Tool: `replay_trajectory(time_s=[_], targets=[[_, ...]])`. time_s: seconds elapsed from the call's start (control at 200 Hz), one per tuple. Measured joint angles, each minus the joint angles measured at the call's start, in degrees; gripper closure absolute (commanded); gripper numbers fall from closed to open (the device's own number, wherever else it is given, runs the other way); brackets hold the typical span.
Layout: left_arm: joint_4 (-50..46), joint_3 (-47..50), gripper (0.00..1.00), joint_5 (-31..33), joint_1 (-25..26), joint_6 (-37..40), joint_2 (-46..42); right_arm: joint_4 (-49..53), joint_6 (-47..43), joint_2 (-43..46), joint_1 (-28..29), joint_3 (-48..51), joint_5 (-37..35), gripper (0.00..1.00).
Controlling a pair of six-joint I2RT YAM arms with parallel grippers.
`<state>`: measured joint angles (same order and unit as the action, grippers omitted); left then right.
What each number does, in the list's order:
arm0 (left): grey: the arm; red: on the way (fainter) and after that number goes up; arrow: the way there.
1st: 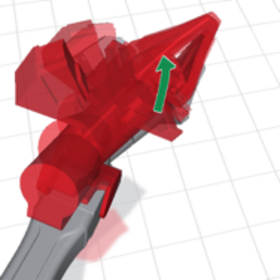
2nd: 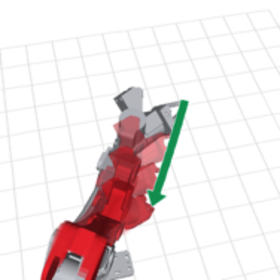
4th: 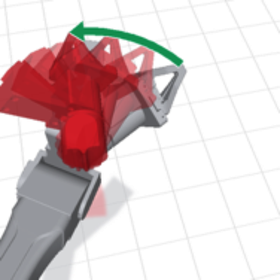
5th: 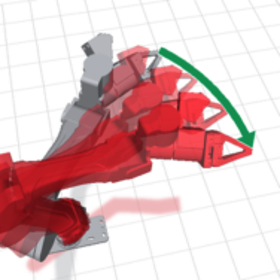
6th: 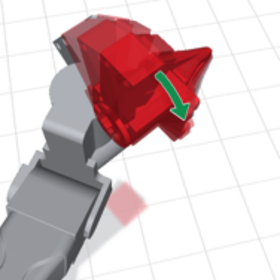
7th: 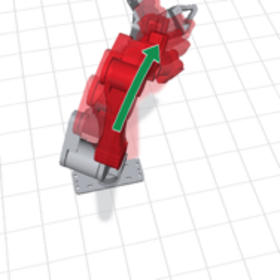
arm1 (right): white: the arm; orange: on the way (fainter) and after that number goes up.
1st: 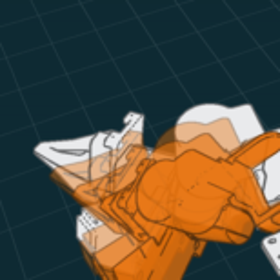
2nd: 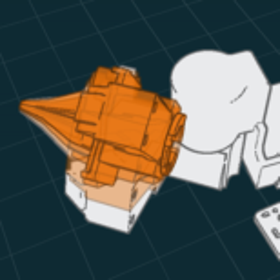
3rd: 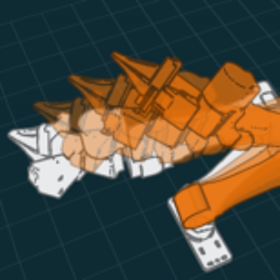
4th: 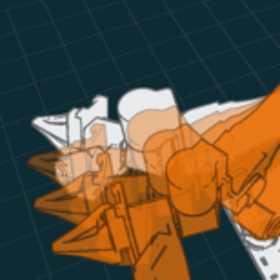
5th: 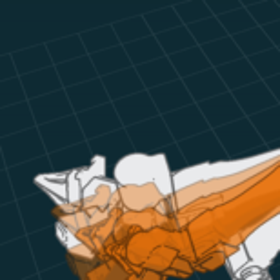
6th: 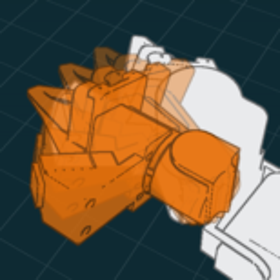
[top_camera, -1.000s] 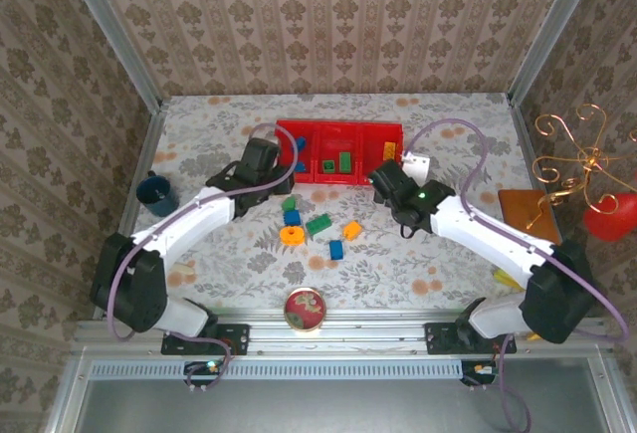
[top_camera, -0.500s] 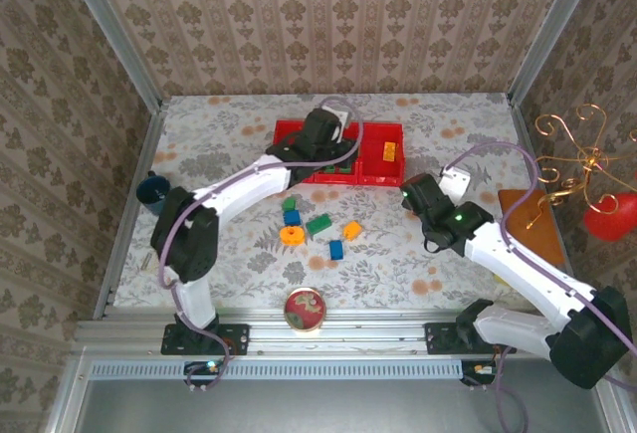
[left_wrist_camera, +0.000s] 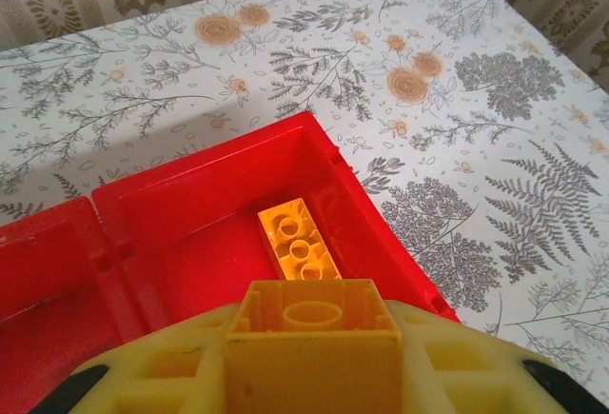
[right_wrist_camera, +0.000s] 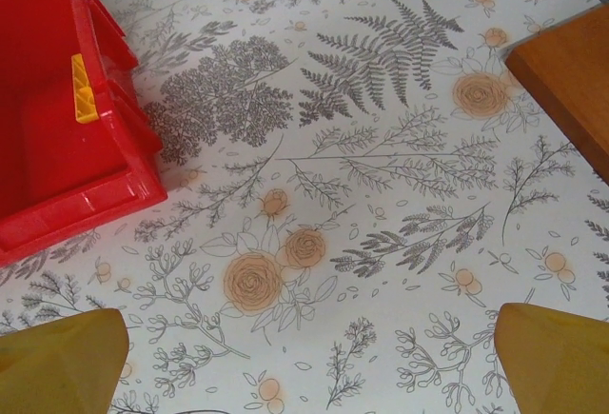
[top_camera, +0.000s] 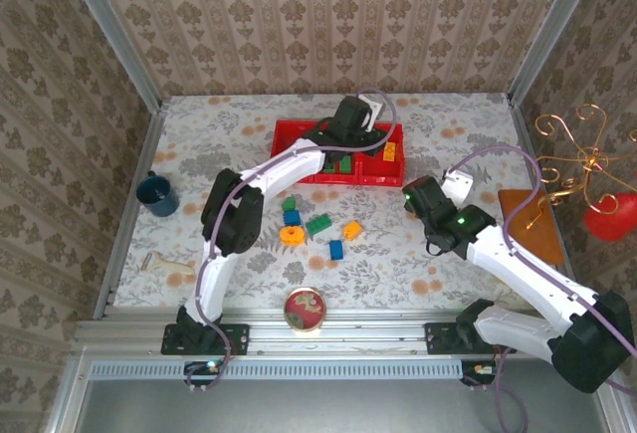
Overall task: Sort the legos into containers by color
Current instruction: Place the lego in the container.
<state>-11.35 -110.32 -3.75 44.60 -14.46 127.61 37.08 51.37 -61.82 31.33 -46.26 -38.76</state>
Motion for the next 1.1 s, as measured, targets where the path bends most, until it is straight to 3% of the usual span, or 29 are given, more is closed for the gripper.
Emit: replay_trajectory(time_s=[0.29, 0.79, 1.1], targets=[[-3.76, -5.66, 0.62, -0.09, 0.0, 1.33, 4.83, -1.05, -0.87, -2.34, -0.07, 0.0, 1.22, 0.0], [-6.51, -7.98, 0.38, 2.01, 0.0, 2.56, 5.25, -3.52, -4.31, -6.93, -0.07, -0.02, 3.63, 0.0], [-5.7, -3.1, 0.17, 3.67, -0.02, 2.71, -1.36, -5.09, -5.42, -6.93, -0.04, -0.02, 5.46, 0.0]])
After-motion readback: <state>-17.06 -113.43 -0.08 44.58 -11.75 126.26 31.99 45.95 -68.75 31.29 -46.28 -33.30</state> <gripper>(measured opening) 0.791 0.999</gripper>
